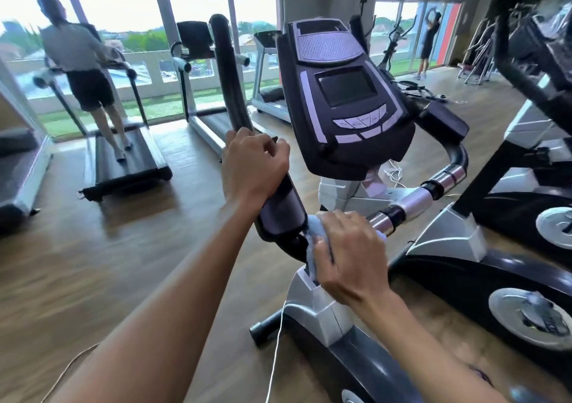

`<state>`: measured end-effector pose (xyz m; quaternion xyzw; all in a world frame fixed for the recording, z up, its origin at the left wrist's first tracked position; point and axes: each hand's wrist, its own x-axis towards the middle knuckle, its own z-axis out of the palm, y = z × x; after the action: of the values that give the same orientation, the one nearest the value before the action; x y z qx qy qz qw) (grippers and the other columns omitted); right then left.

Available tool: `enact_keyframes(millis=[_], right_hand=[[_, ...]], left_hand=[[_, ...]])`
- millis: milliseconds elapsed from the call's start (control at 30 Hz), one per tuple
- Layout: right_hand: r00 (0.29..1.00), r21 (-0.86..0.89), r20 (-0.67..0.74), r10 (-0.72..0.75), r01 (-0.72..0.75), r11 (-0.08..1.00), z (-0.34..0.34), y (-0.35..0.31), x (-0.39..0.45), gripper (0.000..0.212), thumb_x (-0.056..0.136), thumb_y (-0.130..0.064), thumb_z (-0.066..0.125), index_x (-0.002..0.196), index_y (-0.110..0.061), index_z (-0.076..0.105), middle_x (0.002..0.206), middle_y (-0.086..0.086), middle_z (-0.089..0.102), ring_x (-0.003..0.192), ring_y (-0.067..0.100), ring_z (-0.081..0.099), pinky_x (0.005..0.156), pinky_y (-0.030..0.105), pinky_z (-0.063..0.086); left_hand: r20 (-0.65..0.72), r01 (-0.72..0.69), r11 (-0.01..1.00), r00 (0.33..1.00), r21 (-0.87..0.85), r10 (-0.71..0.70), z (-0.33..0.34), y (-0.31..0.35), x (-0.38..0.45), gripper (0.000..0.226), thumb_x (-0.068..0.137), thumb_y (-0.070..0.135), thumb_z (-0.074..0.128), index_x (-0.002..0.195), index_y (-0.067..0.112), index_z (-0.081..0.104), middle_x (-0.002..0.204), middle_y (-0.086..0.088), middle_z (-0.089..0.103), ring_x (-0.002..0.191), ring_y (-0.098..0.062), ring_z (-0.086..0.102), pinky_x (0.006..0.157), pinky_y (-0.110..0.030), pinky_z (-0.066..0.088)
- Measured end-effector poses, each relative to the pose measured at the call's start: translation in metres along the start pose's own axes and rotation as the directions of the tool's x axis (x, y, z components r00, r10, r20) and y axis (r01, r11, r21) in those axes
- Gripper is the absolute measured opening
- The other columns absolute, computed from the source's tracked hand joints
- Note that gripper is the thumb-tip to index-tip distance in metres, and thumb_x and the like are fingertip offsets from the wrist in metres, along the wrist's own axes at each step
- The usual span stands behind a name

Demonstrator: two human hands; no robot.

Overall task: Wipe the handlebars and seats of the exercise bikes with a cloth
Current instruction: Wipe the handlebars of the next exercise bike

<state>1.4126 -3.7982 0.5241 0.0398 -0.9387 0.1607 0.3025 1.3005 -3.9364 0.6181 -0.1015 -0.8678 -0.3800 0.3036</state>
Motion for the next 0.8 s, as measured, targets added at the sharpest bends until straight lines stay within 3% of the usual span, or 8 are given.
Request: enact_keyframes(millis=[133, 233, 333, 400, 467, 567, 700, 800], right_hand=[[0.994, 0.022, -0.112, -0.016, 0.018, 1.0, 0.013, -0.004, -0.014, 0.048, 0.098, -0.034, 0.031, 0.118, -0.006, 0.064, 0.108, 0.011, 0.064, 0.097, 0.036, 0.054, 0.09, 0.05, 0.044], [0.993, 0.122, -0.114, -0.009, 0.023, 0.992, 0.01, -0.009, -0.015, 0.05, 0.103, -0.033, 0.026, 0.125, -0.007, 0.063, 0.114, 0.007, 0.063, 0.108, 0.034, 0.054, 0.099, 0.048, 0.041], [0.986, 0.269, 0.074, -0.15, 0.125, 0.955, -0.006, 0.014, -0.013, 0.064, 0.105, -0.051, 0.028, 0.149, -0.009, 0.047, 0.139, 0.0, 0.055, 0.13, 0.021, 0.046, 0.112, 0.04, 0.032], [0.938, 0.378, 0.243, -0.246, 0.142, 0.915, -0.023, 0.039, -0.001, 0.079, 0.096, -0.072, 0.038, 0.156, -0.02, 0.04, 0.15, -0.01, 0.05, 0.14, 0.009, 0.042, 0.117, 0.036, 0.033], [0.919, 0.314, 0.258, -0.299, 0.213, 0.925, -0.032, 0.053, 0.014, 0.088, 0.084, -0.083, 0.048, 0.151, -0.025, 0.048, 0.144, -0.012, 0.057, 0.134, 0.009, 0.051, 0.112, 0.04, 0.042], [0.927, 0.185, 0.099, -0.362, 0.34, 0.922, -0.015, 0.043, 0.021, 0.084, 0.084, -0.078, 0.056, 0.137, -0.013, 0.06, 0.126, -0.001, 0.067, 0.116, 0.021, 0.063, 0.1, 0.045, 0.05], [0.99, 0.221, -0.108, -0.095, 0.117, 0.968, 0.017, 0.006, 0.006, 0.071, 0.091, -0.065, 0.052, 0.126, -0.005, 0.065, 0.11, 0.007, 0.072, 0.097, 0.026, 0.069, 0.086, 0.039, 0.056], [0.991, 0.253, -0.126, -0.034, 0.065, 0.965, 0.018, -0.003, 0.006, 0.066, 0.091, -0.064, 0.052, 0.122, -0.007, 0.066, 0.107, 0.004, 0.072, 0.095, 0.024, 0.069, 0.086, 0.038, 0.054]], left_hand=[[-0.032, 0.062, 0.998, 0.998, -0.028, -0.063, 0.0, 0.002, 0.0, 0.033, 0.094, 0.036, 0.059, 0.063, 0.025, 0.06, 0.087, 0.0, 0.055, 0.11, -0.022, 0.047, 0.092, -0.038, 0.047], [-0.037, 0.088, 0.996, 0.995, -0.032, -0.089, 0.0, 0.0, 0.001, 0.033, 0.093, 0.035, 0.058, 0.062, 0.025, 0.06, 0.085, 0.002, 0.054, 0.107, -0.021, 0.045, 0.09, -0.038, 0.048], [-0.04, 0.094, 0.995, 0.995, -0.019, -0.094, 0.001, -0.001, 0.002, 0.033, 0.093, 0.035, 0.057, 0.064, 0.022, 0.063, 0.085, 0.003, 0.053, 0.107, -0.02, 0.045, 0.089, -0.039, 0.048], [-0.043, 0.116, 0.993, 0.992, -0.016, -0.117, 0.002, -0.002, 0.003, 0.034, 0.094, 0.035, 0.056, 0.066, 0.018, 0.065, 0.087, 0.001, 0.055, 0.108, -0.02, 0.045, 0.086, -0.038, 0.049], [-0.046, 0.133, 0.991, 0.99, -0.027, -0.134, 0.001, -0.003, 0.003, 0.036, 0.094, 0.035, 0.055, 0.065, 0.016, 0.064, 0.087, -0.001, 0.056, 0.108, -0.021, 0.045, 0.083, -0.038, 0.049], [-0.041, 0.141, 0.99, 0.989, -0.028, -0.142, 0.0, -0.001, 0.002, 0.036, 0.094, 0.034, 0.055, 0.062, 0.018, 0.061, 0.088, -0.002, 0.056, 0.109, -0.023, 0.046, 0.08, -0.035, 0.046], [-0.045, 0.175, 0.984, 0.983, -0.02, -0.176, 0.0, 0.0, 0.001, 0.035, 0.093, 0.031, 0.054, 0.06, 0.019, 0.058, 0.089, 0.0, 0.056, 0.111, -0.022, 0.046, 0.075, -0.031, 0.04], [-0.058, 0.188, 0.981, 0.98, -0.043, -0.19, -0.001, 0.0, 0.0, 0.037, 0.092, 0.03, 0.054, 0.055, 0.023, 0.05, 0.089, -0.002, 0.059, 0.111, -0.022, 0.046, 0.073, -0.033, 0.041]])
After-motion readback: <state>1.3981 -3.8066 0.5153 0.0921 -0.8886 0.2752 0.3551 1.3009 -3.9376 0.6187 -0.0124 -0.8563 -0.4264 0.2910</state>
